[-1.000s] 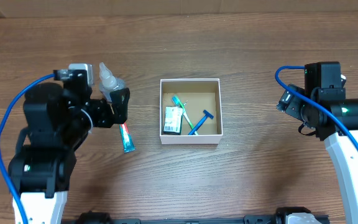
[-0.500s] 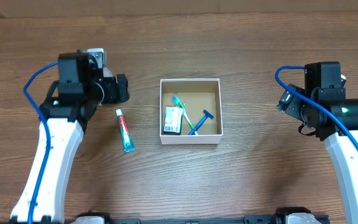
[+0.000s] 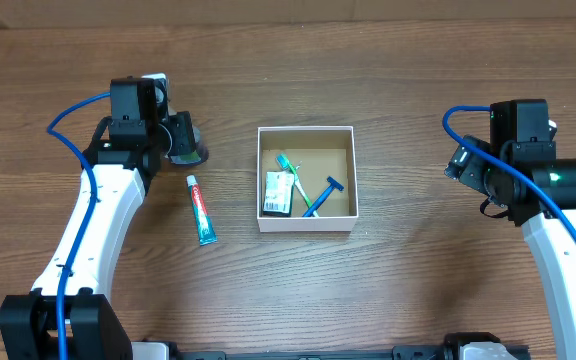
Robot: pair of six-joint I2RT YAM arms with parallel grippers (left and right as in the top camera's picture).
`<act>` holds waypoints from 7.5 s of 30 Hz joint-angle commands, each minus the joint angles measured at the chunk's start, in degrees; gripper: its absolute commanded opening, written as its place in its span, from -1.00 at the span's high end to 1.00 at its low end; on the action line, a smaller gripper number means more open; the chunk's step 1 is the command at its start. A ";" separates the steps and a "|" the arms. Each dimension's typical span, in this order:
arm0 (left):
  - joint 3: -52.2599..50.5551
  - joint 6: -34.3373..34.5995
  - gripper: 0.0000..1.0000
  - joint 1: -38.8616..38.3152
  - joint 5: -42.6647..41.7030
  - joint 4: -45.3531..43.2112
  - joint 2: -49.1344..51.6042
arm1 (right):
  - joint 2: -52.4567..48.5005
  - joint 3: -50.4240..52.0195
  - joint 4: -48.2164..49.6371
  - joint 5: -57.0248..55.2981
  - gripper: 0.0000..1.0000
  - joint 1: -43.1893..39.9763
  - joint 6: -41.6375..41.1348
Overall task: Pack container
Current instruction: 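Reach the left gripper to the soap pump bottle and grasp it, then lift the soap bottle with the left gripper over the box, then lower the soap bottle into the box with the left gripper, then open the left gripper and withdraw it left of the box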
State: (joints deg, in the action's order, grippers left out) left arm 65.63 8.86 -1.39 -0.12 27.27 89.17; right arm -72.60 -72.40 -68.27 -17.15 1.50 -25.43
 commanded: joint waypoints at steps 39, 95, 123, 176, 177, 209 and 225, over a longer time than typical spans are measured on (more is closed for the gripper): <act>5.18 0.35 0.49 0.04 1.99 -5.57 -3.69 | 0.44 -0.35 0.22 -0.81 -1.00 -0.17 -0.11; 26.03 7.85 0.05 -31.21 9.75 7.26 20.02 | 0.42 -0.35 0.22 -0.79 -1.00 -0.17 -0.11; 26.01 7.89 0.41 -34.42 9.11 8.55 13.70 | 0.44 -0.35 0.22 -0.81 -1.00 -0.17 -0.11; 25.29 7.87 0.85 -34.21 8.00 11.80 17.49 | 0.44 -0.35 0.22 -0.79 -1.00 -0.17 -0.11; 25.42 7.87 0.84 -34.25 8.00 11.76 17.20 | 0.42 -0.35 0.22 -0.81 -1.00 -0.17 -0.11; 25.40 19.15 0.42 -27.85 11.06 30.18 8.04 | 0.44 -0.35 0.22 -0.81 -1.00 -0.17 -0.11; 2.51 26.73 0.10 -22.80 9.79 35.65 0.55 | 0.44 -0.35 0.22 -0.81 -1.00 -0.17 -0.11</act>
State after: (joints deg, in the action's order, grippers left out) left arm 76.23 32.88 -26.00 10.13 67.48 89.49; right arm -72.60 -72.40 -68.27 -17.15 1.50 -25.43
